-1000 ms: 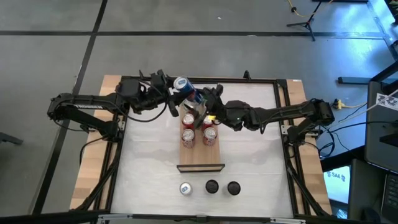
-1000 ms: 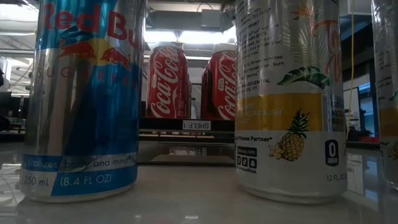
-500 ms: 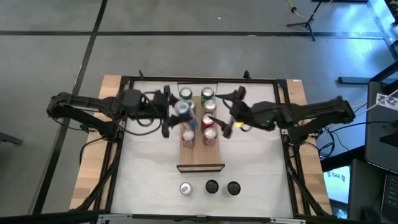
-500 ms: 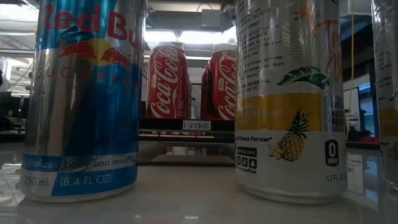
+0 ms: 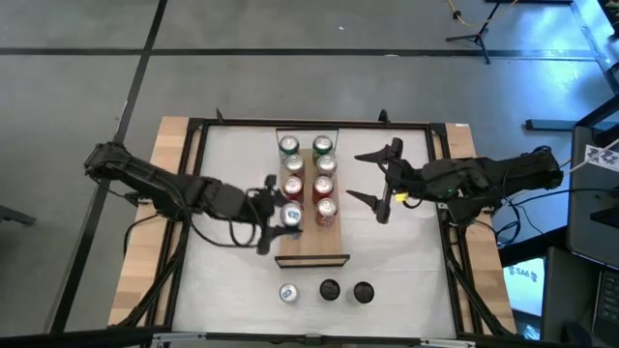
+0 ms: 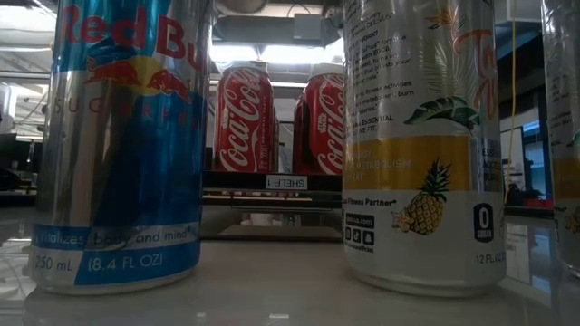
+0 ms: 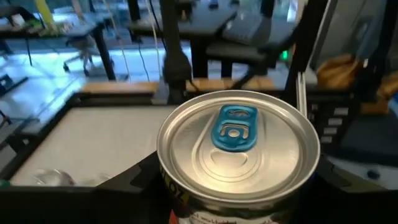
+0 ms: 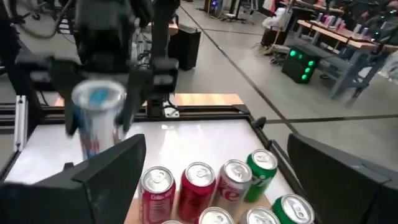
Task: Place canned beverage on shelf
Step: Put the top blue soda can on the shelf
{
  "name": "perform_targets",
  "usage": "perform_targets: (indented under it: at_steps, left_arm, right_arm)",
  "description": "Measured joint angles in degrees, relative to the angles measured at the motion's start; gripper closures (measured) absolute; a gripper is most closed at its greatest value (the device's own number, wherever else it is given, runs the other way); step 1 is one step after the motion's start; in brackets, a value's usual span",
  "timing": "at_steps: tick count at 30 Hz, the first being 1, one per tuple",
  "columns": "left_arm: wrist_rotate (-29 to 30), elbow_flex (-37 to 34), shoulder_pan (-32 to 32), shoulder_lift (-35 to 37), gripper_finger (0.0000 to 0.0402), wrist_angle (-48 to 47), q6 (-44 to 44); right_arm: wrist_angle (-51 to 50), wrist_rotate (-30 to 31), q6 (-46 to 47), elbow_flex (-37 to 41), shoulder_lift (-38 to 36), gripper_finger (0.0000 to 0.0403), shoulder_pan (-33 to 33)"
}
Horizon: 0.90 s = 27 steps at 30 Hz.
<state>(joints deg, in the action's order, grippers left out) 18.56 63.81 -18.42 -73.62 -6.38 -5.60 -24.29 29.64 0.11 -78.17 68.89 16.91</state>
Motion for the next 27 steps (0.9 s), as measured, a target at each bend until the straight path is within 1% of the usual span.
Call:
perform_targets:
  at_steps: [3, 7, 11, 16, 25, 27]
  left_arm:
    - [0.4, 0.0, -0.7, -2.8, 0.0180, -0.2, -0.4]
    - [0.8, 0.0, -0.9, -5.4, 0.0179, 0.0, -2.9]
    - [0.8, 0.0, -0.9, -7.4, 0.0179, 0.8, -3.2]
    - [0.6, 0.0, -0.9, -9.6, 0.0179, 3.9, -2.8]
    - [0.3, 0.0, -0.9, -12.3, 0.0178, 4.8, -2.7]
    - [0.3, 0.0, -0.9, -12.4, 0.0178, 4.8, -2.7]
  right_arm:
    - [0.0, -2.0, 0.1, 0.0, 0.9, 0.0017, 0.0]
    - [-0.3, -6.4, 0.1, 0.0, 1.8, 0.0017, 0.0]
    - [-0.1, -10.4, 0.1, 0.0, 2.7, 0.0017, 0.0]
    - [0.1, -13.3, 0.1, 0.0, 4.0, 0.0017, 0.0]
    - [0.4, -20.4, 0.0, 0.0, 8.3, 0.0017, 0.0]
    - [0.3, -20.8, 0.0, 0.0, 9.8, 0.0017, 0.0]
